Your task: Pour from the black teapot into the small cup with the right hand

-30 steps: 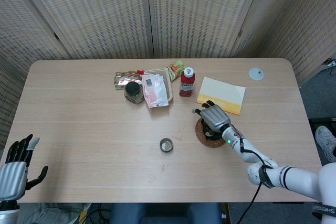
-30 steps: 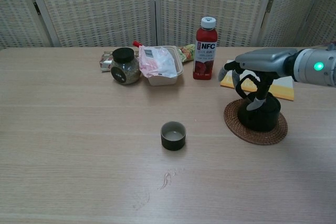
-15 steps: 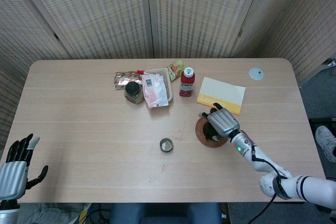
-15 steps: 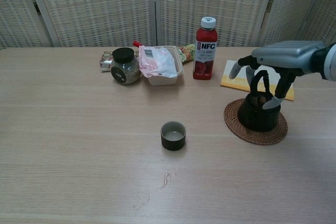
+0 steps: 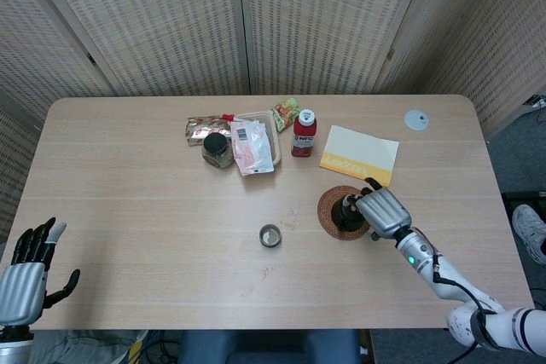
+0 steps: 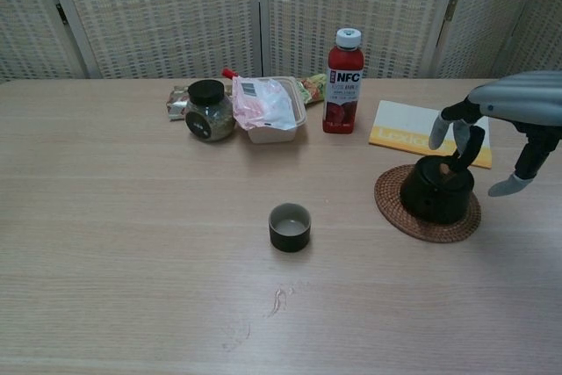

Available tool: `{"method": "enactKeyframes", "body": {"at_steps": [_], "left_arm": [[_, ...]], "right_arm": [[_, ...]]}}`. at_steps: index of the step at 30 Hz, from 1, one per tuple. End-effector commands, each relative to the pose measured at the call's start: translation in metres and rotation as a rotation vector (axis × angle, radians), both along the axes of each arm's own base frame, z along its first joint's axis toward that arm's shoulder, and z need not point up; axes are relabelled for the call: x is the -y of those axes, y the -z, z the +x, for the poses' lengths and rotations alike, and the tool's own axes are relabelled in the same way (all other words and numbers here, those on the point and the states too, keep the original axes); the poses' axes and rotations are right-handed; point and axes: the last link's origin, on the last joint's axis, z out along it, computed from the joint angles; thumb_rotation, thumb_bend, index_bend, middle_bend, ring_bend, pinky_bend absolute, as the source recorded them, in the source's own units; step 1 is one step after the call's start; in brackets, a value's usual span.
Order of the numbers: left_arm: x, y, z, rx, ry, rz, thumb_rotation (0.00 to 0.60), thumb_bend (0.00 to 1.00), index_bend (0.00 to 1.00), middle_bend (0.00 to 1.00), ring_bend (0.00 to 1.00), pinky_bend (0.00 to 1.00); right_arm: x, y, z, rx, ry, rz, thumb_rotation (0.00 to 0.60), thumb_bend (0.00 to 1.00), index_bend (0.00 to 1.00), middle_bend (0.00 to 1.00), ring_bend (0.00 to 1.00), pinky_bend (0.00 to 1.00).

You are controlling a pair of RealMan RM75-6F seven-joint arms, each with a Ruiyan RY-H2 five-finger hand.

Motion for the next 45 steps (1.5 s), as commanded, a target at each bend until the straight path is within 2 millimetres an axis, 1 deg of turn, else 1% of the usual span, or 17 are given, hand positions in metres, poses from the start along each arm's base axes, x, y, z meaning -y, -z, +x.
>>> {"method": "enactKeyframes", "body": {"at_steps": [1,4,9,14,22,26,28,32,36,45], "left_arm": [[0.001,0.000,0.000,0.001,0.000,0.001,0.600,0.34,0.00,0.00,0.00,0.00],[0.003,0.000,-0.001,0.003,-0.004,0.003,0.600,0.34,0.00,0.00,0.00,0.00],[0.006,-0.002,-0.002,0.003,-0.010,0.006,0.600,0.34,0.00,0.00,0.00,0.00],[0.006,-0.003,-0.003,0.002,-0.010,0.009,0.600,0.34,0.00,0.00,0.00,0.00],[0.006,0.000,-0.002,0.003,-0.010,0.000,0.600,0.34,0.00,0.00,0.00,0.00],[0.005,0.000,-0.001,0.003,-0.008,-0.001,0.600,0.34,0.00,0.00,0.00,0.00],[0.005,0.001,-0.001,0.001,-0.009,-0.004,0.600,0.34,0.00,0.00,0.00,0.00],[0.005,0.003,-0.001,0.002,-0.013,-0.006,0.600,0.34,0.00,0.00,0.00,0.00],[0.006,0.003,-0.001,0.002,-0.016,-0.006,0.600,0.34,0.00,0.00,0.00,0.00],[0.006,0.004,-0.002,0.005,-0.019,-0.008,0.600,0.34,0.00,0.00,0.00,0.00]], "right_arm": [[-0.001,0.000,-0.001,0.012,-0.012,-0.010,0.600,0.02,0.36,0.43,0.28,0.11],[-0.003,0.003,-0.004,0.020,-0.022,-0.010,0.600,0.04,0.40,0.43,0.28,0.11],[-0.006,0.005,-0.007,0.025,-0.025,-0.001,0.600,0.04,0.40,0.43,0.29,0.11],[-0.006,0.002,-0.012,0.017,-0.028,-0.013,0.600,0.04,0.40,0.43,0.29,0.11],[-0.010,-0.001,-0.027,-0.006,-0.029,-0.008,0.600,0.04,0.41,0.44,0.30,0.11],[-0.012,-0.001,-0.030,-0.012,-0.030,-0.005,0.600,0.04,0.41,0.44,0.30,0.11],[-0.014,-0.002,-0.037,-0.023,-0.029,-0.005,0.600,0.04,0.42,0.45,0.30,0.11],[-0.015,-0.001,-0.043,-0.033,-0.032,0.001,0.600,0.04,0.42,0.45,0.30,0.11],[-0.012,-0.002,-0.047,-0.051,-0.041,-0.012,0.600,0.00,0.42,0.45,0.30,0.11],[0.003,-0.008,-0.053,-0.062,-0.024,-0.092,0.600,0.00,0.42,0.45,0.30,0.11]]}}
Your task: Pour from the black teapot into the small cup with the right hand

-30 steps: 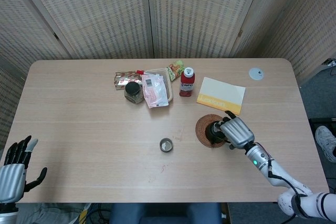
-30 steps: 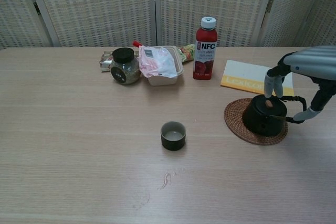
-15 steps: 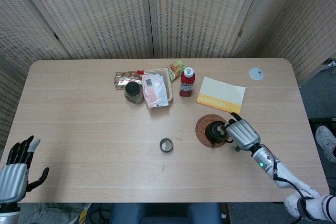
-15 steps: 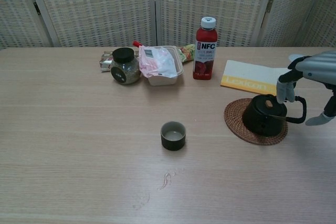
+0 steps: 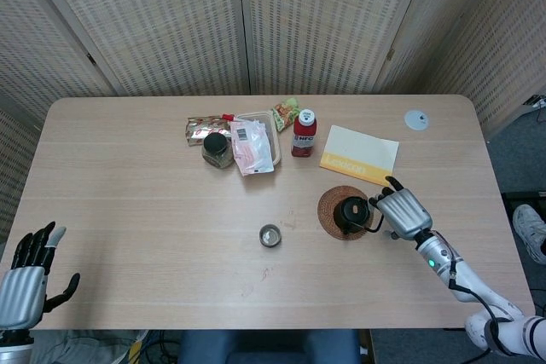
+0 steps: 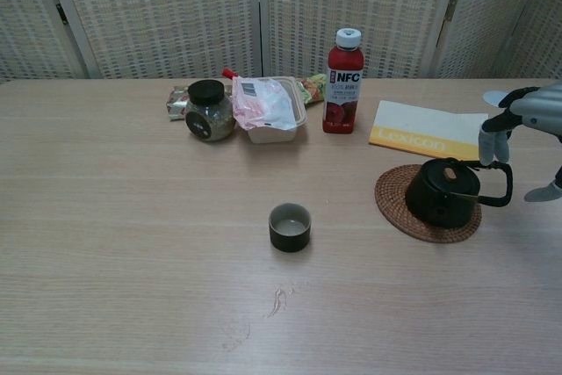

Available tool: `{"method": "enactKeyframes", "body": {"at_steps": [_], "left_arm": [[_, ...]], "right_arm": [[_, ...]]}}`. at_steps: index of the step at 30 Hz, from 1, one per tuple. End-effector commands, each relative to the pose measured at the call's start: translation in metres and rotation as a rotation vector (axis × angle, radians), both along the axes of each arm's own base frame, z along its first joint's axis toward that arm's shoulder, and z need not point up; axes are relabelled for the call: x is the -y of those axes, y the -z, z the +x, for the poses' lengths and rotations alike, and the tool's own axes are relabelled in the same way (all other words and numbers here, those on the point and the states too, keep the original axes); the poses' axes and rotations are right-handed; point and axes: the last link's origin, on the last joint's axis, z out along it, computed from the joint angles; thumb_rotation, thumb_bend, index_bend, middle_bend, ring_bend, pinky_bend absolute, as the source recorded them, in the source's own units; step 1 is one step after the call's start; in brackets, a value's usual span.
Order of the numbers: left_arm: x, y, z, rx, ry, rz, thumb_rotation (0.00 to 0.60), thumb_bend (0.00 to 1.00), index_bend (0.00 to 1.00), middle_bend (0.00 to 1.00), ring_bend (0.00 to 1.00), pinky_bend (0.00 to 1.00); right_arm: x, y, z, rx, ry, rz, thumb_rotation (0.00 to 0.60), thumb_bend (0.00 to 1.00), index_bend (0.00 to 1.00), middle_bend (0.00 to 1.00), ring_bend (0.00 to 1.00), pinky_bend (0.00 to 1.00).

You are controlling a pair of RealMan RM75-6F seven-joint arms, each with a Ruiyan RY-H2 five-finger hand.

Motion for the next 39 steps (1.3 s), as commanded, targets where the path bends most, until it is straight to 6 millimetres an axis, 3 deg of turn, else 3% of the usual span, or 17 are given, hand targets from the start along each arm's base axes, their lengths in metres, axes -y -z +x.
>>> {"method": "enactKeyframes", "body": {"at_steps": [1,9,21,35,39], "left_arm": [[0.000,0.001,0.000,0.000,-0.001,-0.002,0.600,0.34,0.00,0.00,0.00,0.00],[0.000,0.002,-0.001,0.002,-0.004,-0.006,0.600,0.34,0.00,0.00,0.00,0.00],[0.002,0.001,-0.001,0.002,-0.006,-0.005,0.600,0.34,0.00,0.00,0.00,0.00],[0.003,0.000,-0.002,0.004,-0.004,-0.002,0.600,0.34,0.00,0.00,0.00,0.00],[0.003,-0.001,-0.001,0.005,0.001,-0.001,0.600,0.34,0.00,0.00,0.00,0.00]], "right_arm": [[0.007,-0.002,-0.002,-0.014,0.012,-0.020,0.600,0.00,0.42,0.45,0.30,0.11],[0.018,-0.004,-0.011,-0.055,0.044,-0.033,0.600,0.00,0.42,0.45,0.30,0.11],[0.019,0.010,-0.021,-0.086,0.077,0.002,0.600,0.00,0.42,0.45,0.30,0.11],[-0.011,0.011,-0.025,-0.071,0.076,0.039,0.600,0.00,0.42,0.45,0.30,0.11],[-0.014,0.000,-0.024,-0.064,0.069,0.010,0.600,0.00,0.42,0.45,0.30,0.11]]}}
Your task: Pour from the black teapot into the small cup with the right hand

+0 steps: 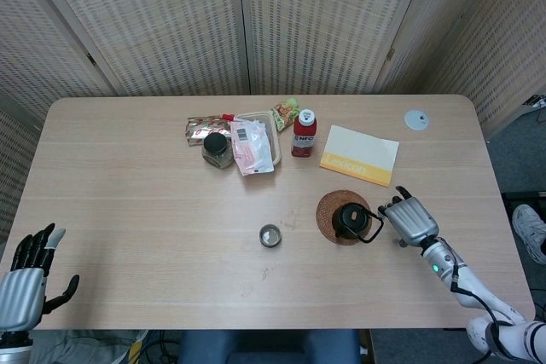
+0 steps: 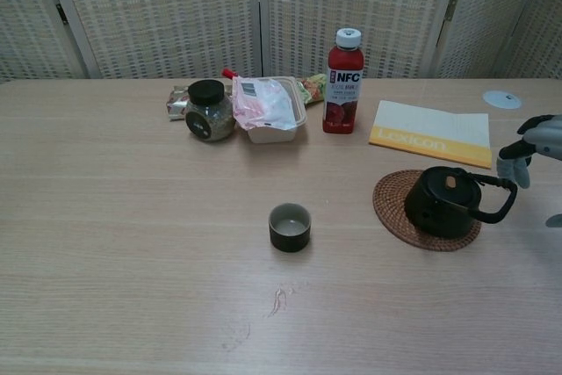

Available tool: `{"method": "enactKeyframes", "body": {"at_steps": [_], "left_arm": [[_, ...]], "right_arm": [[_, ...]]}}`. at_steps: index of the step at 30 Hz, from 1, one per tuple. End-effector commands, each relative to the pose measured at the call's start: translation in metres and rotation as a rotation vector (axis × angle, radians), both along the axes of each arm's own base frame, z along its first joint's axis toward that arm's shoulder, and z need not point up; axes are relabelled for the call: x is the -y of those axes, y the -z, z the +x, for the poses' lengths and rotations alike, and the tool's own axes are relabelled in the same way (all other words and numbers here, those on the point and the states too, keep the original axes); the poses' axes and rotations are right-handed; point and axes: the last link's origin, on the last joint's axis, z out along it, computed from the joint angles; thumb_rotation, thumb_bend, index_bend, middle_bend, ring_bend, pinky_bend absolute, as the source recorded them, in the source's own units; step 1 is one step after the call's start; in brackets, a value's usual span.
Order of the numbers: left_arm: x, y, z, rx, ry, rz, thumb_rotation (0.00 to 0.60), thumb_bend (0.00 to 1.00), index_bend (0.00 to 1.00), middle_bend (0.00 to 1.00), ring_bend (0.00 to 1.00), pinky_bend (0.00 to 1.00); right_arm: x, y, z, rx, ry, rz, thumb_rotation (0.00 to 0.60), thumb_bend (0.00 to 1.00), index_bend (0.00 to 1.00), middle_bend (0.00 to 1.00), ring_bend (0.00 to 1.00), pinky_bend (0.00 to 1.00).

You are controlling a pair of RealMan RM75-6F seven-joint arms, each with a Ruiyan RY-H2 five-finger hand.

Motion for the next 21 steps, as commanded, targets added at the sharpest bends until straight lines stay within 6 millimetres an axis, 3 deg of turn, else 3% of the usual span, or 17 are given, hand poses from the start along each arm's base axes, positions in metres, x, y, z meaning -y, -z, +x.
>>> {"method": "enactKeyframes", "body": {"at_steps": [1,8,15,21], "left_arm": [[0.000,-0.001,0.000,-0.001,0.001,0.002,0.600,0.34,0.00,0.00,0.00,0.00],[0.001,0.000,0.003,0.006,0.007,0.002,0.600,0.34,0.00,0.00,0.00,0.00],[0.004,-0.002,0.003,0.005,0.004,0.008,0.600,0.34,0.00,0.00,0.00,0.00],[0.006,-0.003,0.002,0.004,0.000,0.013,0.600,0.34,0.00,0.00,0.00,0.00]], "right_arm": [[-0.002,-0.011,0.003,0.010,-0.011,-0.030,0.600,0.00,0.42,0.45,0.30,0.11],[-0.009,-0.027,0.026,0.055,-0.091,-0.058,0.600,0.00,0.42,0.45,0.30,0.11],[-0.026,-0.010,0.038,0.064,-0.147,0.030,0.600,0.01,0.42,0.44,0.30,0.11],[-0.026,0.001,0.038,0.058,-0.164,0.061,0.600,0.01,0.42,0.44,0.30,0.11]]}}
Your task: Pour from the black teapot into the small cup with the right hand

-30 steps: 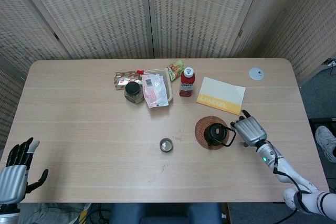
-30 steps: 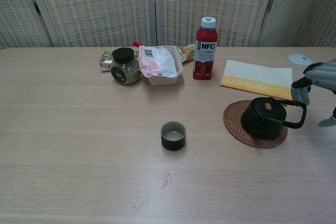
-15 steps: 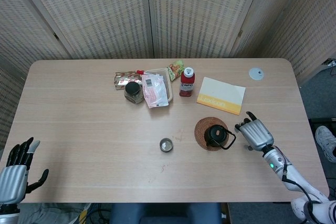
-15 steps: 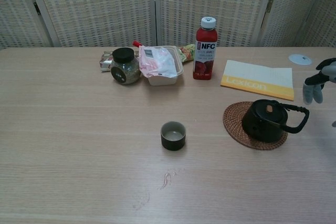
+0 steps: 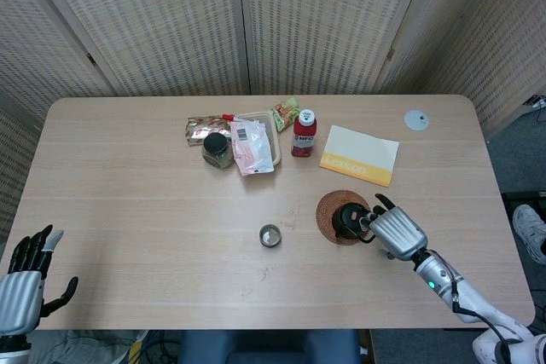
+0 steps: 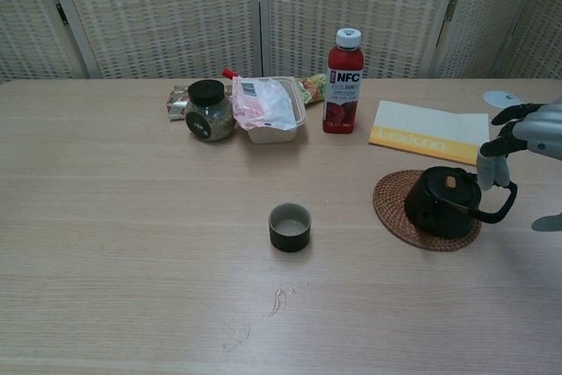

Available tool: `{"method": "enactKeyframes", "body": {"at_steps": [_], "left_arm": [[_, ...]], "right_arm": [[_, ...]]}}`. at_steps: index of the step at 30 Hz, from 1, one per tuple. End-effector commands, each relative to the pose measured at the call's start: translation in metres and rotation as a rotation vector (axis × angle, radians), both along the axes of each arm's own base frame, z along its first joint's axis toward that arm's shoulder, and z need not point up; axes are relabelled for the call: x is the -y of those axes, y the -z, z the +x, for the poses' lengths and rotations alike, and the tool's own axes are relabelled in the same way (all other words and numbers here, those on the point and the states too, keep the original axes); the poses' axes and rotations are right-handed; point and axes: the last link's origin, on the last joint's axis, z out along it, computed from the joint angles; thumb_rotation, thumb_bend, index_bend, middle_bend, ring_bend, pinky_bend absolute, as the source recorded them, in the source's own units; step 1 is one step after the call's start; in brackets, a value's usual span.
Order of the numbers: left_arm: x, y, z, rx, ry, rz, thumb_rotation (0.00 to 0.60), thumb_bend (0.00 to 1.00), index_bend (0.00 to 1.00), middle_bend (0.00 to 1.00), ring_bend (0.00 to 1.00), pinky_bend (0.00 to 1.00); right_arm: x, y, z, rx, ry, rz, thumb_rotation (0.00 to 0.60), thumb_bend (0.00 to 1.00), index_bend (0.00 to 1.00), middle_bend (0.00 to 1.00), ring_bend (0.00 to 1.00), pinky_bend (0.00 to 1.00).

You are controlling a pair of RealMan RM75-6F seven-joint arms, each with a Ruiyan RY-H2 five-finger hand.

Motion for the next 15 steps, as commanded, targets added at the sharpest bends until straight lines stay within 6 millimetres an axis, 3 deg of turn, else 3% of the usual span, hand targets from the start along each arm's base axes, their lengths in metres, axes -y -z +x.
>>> {"method": "enactKeyframes", "body": {"at_steps": [1,15], "left_arm": [[0.001,0.000,0.000,-0.001,-0.003,-0.001,0.600,0.34,0.00,0.00,0.00,0.00],[0.003,0.000,-0.002,-0.002,-0.013,0.002,0.600,0.34,0.00,0.00,0.00,0.00]], "right_arm": [[0.001,0.004,0.000,-0.001,-0.005,0.009,0.600,0.01,0.42,0.44,0.31,0.11],[0.006,0.017,-0.007,-0.005,0.013,0.033,0.600,0.01,0.42,0.46,0.35,0.11]]}}
